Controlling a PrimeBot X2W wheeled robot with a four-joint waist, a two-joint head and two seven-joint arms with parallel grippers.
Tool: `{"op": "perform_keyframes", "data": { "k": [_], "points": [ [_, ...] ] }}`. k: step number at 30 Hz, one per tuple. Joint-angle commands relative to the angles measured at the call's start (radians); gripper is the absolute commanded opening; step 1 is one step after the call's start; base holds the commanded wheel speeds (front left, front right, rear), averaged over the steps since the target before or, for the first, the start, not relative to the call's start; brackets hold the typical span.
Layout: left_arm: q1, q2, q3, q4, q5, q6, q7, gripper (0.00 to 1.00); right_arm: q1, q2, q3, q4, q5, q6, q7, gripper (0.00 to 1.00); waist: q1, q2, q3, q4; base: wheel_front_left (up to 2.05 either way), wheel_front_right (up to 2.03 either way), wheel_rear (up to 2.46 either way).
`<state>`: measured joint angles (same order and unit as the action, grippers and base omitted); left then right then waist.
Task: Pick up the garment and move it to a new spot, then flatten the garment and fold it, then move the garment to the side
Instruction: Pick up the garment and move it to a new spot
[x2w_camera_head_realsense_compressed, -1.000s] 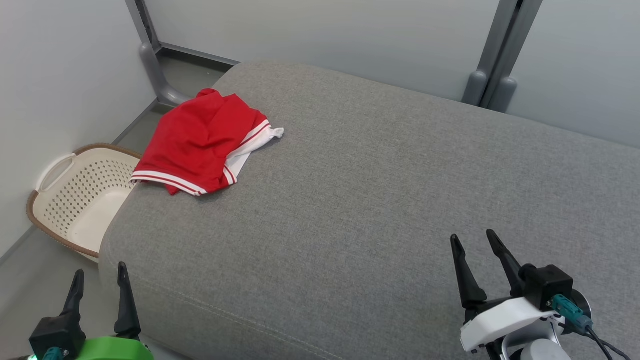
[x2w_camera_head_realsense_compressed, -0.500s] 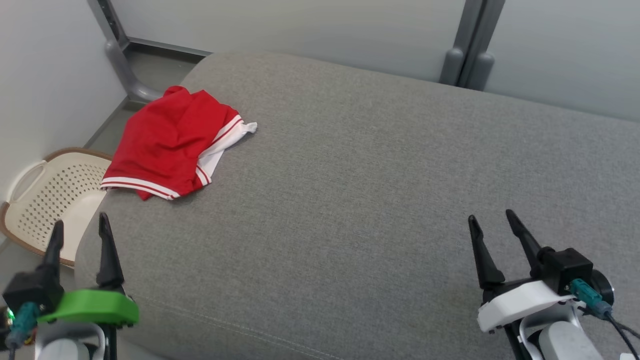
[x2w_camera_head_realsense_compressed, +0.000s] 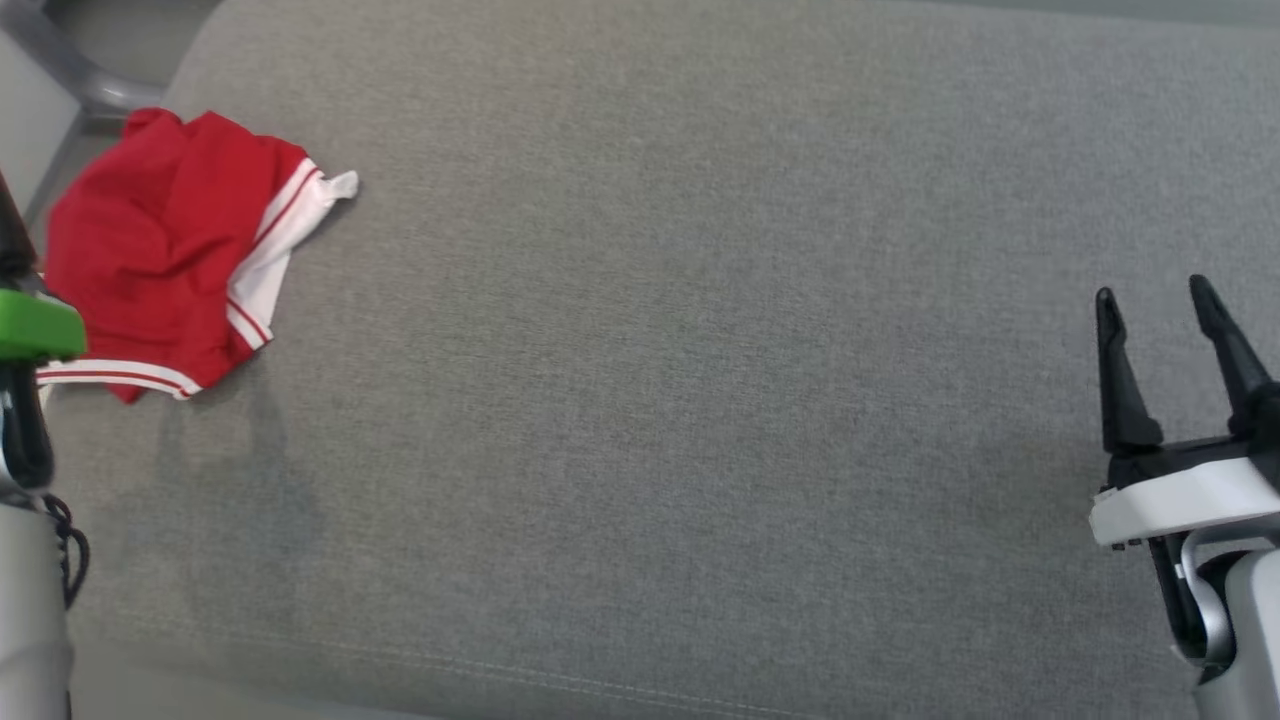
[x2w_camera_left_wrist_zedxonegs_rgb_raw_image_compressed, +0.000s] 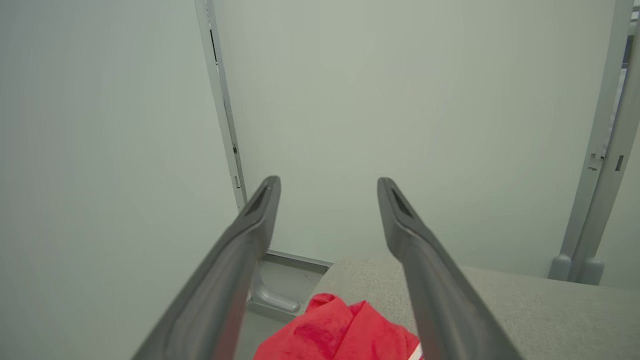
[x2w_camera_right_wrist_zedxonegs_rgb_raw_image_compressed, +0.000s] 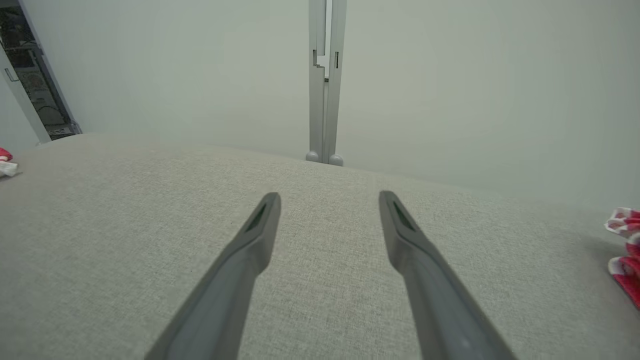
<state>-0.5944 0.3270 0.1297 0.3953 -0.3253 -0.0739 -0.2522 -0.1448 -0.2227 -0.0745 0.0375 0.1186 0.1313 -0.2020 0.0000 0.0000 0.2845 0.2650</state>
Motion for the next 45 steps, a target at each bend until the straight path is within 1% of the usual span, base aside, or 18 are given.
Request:
{"op": "perform_keyframes", "data": {
  "k": [1,4,6,8,9,11,17,22,27,28,29,30,32,36,45],
  "points": [
    [-0.045,0.016,0.004,0.027,-0.013,-0.007,-0.002,1.00,-0.005,-0.007,-0.014,-0.023,-0.010,-0.001,0.007,1.00,0.0000,0.0000,0.156,-0.120,0.00,0.00,0.00],
    [-0.117,0.043,0.016,0.096,-0.024,-0.016,-0.003,1.00,0.004,-0.012,-0.042,-0.075,-0.022,-0.001,0.021,1.00,0.0000,0.0000,0.199,-0.141,0.00,0.00,0.00],
    [-0.150,0.050,0.018,0.138,-0.037,-0.021,-0.002,1.00,0.009,-0.011,-0.055,-0.106,-0.029,-0.001,0.030,1.00,0.0000,0.0000,0.219,-0.151,0.00,0.00,0.00],
    [-0.182,0.061,0.015,0.190,-0.047,-0.025,0.013,1.00,0.014,-0.010,-0.065,-0.138,-0.034,-0.001,0.041,1.00,0.0000,0.0000,0.238,-0.158,0.00,0.00,0.00],
    [-0.201,0.058,0.025,0.225,-0.071,-0.029,0.025,1.00,0.016,-0.008,-0.069,-0.155,-0.039,-0.001,0.047,1.00,0.0000,0.0000,0.247,-0.161,0.00,0.00,0.00],
    [-0.225,0.077,0.016,0.284,-0.071,-0.033,0.040,1.00,0.016,-0.011,-0.075,-0.179,-0.040,-0.001,0.058,1.00,0.0000,0.0000,0.264,-0.166,0.00,0.00,0.00],
    [-0.283,0.100,0.001,0.475,-0.097,-0.045,0.093,1.00,0.023,-0.017,-0.081,-0.223,-0.045,-0.001,0.080,1.00,0.0000,0.0000,0.289,-0.170,0.00,0.00,0.00],
    [-0.309,0.106,-0.026,0.622,-0.127,-0.053,0.194,1.00,0.023,-0.015,-0.080,-0.246,-0.053,-0.001,0.093,1.00,0.0000,0.0000,0.294,-0.170,0.00,0.00,0.00],
    [-0.319,0.103,-0.034,0.715,-0.169,-0.056,0.268,1.00,0.019,-0.011,-0.066,-0.255,-0.058,-0.001,0.101,1.00,0.0000,0.0000,0.293,-0.170,0.00,0.00,0.00],
    [-0.321,0.103,-0.038,0.731,-0.176,-0.056,0.280,0.47,0.017,-0.011,-0.064,-0.256,-0.059,-0.001,0.103,1.00,0.0000,0.0000,0.293,-0.170,0.00,0.00,0.00],
    [-0.323,0.102,-0.038,0.743,-0.181,-0.056,0.285,0.16,0.014,-0.012,-0.062,-0.256,-0.059,-0.001,0.105,1.00,0.0000,0.0000,0.293,-0.171,0.00,0.00,0.00],
    [-0.323,0.101,-0.043,0.755,-0.183,-0.056,0.293,0.00,0.013,-0.011,-0.059,-0.257,-0.059,-0.001,0.106,1.00,0.0000,0.0000,0.292,-0.172,0.00,0.00,0.00],
    [-0.327,0.097,-0.054,0.763,-0.190,-0.056,0.287,0.00,0.009,-0.015,-0.058,-0.256,-0.057,-0.001,0.109,1.00,0.0000,0.0000,0.290,-0.174,0.00,0.00,0.00],
    [-0.332,0.100,-0.066,0.764,-0.190,-0.057,0.230,0.00,0.004,-0.015,-0.056,-0.244,-0.053,-0.001,0.102,1.00,0.0000,0.0000,0.274,-0.174,0.00,0.00,0.00],
    [-0.375,0.151,-0.116,0.715,-0.145,-0.057,0.061,0.00,-0.003,0.023,-0.020,-0.165,-0.039,-0.001,0.061,1.00,0.0000,0.0000,0.174,-0.189,0.00,0.00,0.00]
  ]
}}
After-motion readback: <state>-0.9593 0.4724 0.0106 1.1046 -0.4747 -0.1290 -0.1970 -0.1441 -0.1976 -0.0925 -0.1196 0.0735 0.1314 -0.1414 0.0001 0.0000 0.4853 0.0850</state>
